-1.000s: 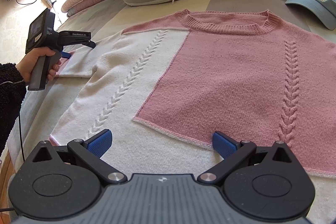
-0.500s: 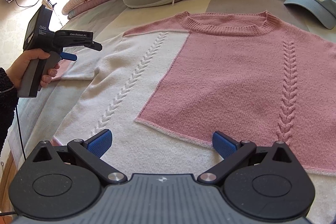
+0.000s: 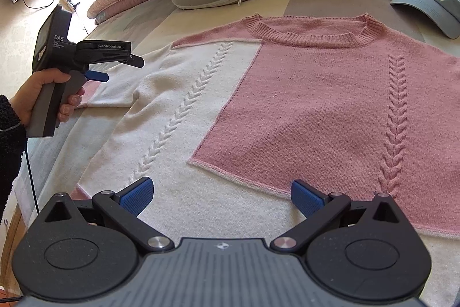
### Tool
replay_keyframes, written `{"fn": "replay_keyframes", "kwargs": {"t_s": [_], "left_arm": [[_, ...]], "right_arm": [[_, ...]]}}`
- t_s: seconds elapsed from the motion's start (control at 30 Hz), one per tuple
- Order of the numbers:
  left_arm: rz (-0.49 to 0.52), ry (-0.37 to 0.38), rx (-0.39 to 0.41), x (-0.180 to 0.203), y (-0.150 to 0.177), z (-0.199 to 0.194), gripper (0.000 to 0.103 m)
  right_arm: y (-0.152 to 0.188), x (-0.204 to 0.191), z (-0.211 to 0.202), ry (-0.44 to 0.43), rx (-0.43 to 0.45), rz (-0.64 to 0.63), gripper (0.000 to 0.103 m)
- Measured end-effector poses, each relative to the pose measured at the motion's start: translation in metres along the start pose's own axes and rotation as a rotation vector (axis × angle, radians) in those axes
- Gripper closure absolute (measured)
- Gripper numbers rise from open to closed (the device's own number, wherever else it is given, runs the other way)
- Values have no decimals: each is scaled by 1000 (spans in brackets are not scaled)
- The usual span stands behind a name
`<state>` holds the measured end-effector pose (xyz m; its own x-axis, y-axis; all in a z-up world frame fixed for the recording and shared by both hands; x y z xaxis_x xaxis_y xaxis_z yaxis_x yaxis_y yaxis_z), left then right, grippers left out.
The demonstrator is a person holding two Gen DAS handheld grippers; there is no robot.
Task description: Fold clothes
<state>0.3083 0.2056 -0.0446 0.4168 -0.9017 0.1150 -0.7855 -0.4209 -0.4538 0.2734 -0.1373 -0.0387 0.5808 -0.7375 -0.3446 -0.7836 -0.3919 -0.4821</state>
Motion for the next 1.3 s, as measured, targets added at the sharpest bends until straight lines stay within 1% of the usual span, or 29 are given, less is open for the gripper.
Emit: {"fn": "replay_keyframes", "kwargs": {"t_s": [0.07,0.2,0.27,0.3,0.37,0.47,0.57,0.63,0.73,0.83,0.93,1.03,1.1,1.17,1.3], "left_arm": [[2,68,-14,6,10,-18,1],[76,206,-18,32,33,-50,1],[117,270,-26,47,43,-58,1],[137,301,-31,55,48,-60,1],[172,356,-39,72,59,-60,1],[199,436,-76,89,74,-48,1],[203,441,-78,94,83,-27,1],[214,406,-62,88,84,-16,1],[231,373,-37,74,87,-6,1],[254,337,-54,59,94,-19,1],[272,318,-61,49,112,-43,1],[275,377,-72,38,135,-73,1],[276,412,-72,34,153,-91,1],[276,440,-102,32,173,-101,1],[277,480,-199,27,217,-107,1]], "right_arm": [[4,-5,-6,24,-3,-20,0],[19,-16,-25,115,0,-31,0],[35,-19,-33,120,-7,-39,0],[43,-19,-35,124,-17,-40,0],[62,-17,-34,141,-69,-28,0],[88,-15,-32,217,-138,-13,0],[105,-18,-37,271,-141,-42,0],[112,-19,-40,294,-148,-47,0],[121,-18,-44,305,-120,-43,0],[131,-15,-47,306,-71,-50,0],[138,-16,-48,312,-21,-71,0],[141,-17,-47,321,12,-80,0],[140,-19,-47,331,17,-74,0],[141,-22,-46,345,21,-66,0],[144,-25,-48,367,19,-38,0]]}}
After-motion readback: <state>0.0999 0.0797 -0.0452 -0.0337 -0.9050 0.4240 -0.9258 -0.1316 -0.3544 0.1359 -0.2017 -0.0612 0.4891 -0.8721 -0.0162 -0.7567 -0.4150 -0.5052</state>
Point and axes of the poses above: each gripper's, at about its wrist camera, not at the fingertips, and z roughly the way its jaws point, x to its right, y to its underside, the point moved 1 cm from there along z, roughly the way its jaws point, and after that the axes turned 6 degrees about -x, right-handed, at the moved point
